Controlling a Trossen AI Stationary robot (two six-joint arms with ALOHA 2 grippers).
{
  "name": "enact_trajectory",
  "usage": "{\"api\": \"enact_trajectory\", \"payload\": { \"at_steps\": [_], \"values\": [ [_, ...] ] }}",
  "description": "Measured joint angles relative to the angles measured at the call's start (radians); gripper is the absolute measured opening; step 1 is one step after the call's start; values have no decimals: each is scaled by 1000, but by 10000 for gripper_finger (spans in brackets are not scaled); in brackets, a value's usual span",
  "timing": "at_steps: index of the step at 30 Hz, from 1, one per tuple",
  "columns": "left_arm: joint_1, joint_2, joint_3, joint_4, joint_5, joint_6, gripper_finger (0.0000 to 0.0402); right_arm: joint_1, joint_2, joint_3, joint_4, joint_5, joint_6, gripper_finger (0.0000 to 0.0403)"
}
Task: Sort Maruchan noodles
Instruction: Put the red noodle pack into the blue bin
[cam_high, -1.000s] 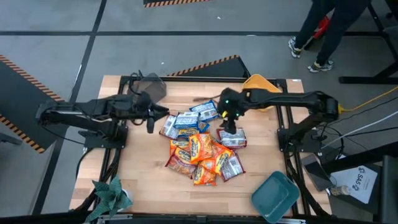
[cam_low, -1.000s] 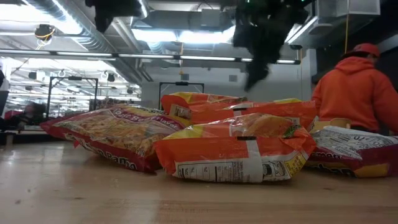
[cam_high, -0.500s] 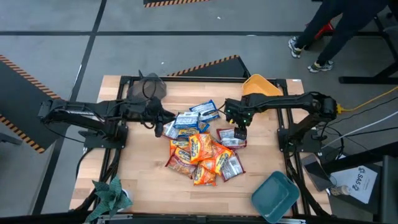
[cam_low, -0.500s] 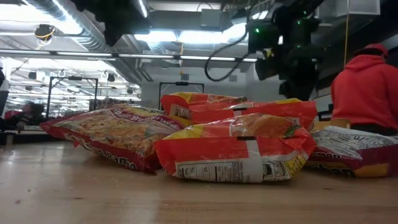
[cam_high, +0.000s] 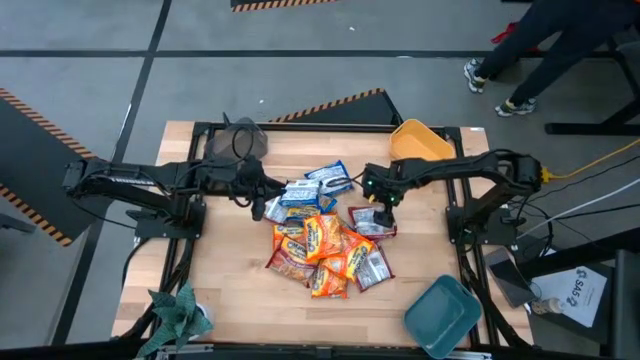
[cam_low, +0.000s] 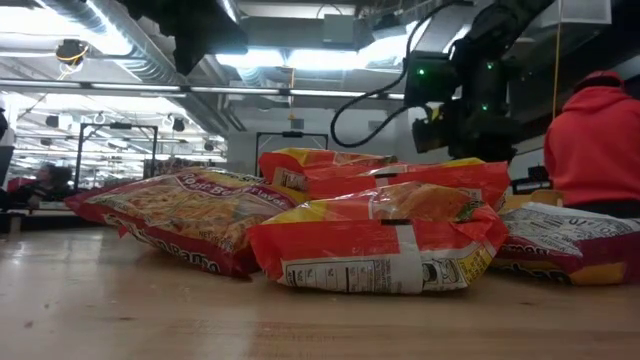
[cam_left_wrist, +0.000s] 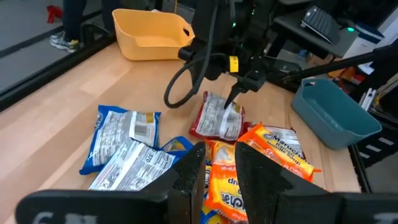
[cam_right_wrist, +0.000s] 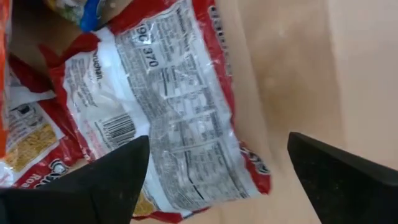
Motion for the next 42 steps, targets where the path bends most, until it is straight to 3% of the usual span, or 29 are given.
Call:
{"api": "enact_trajectory", "payload": {
  "at_steps": [9, 19, 23, 33, 42],
  "values": [
    [0, 0, 0, -1, -13, -21, 83, -1, 57, -44, 26, -42, 3, 321],
    [0, 0, 0, -1, -31, -23, 83, 0, 59, -42, 12, -62, 1, 117],
    [0, 0, 0, -1, -31, -23, 82, 0, 62, -16, -11, -59, 1, 62],
    [0, 0, 0, -1, -31, -23, 82, 0, 59, 94, -147, -23, -1, 52],
    [0, -1, 0, -1, -31, -22, 82, 3, -65, 193, -350, -111, 53, 48]
  ]
}}
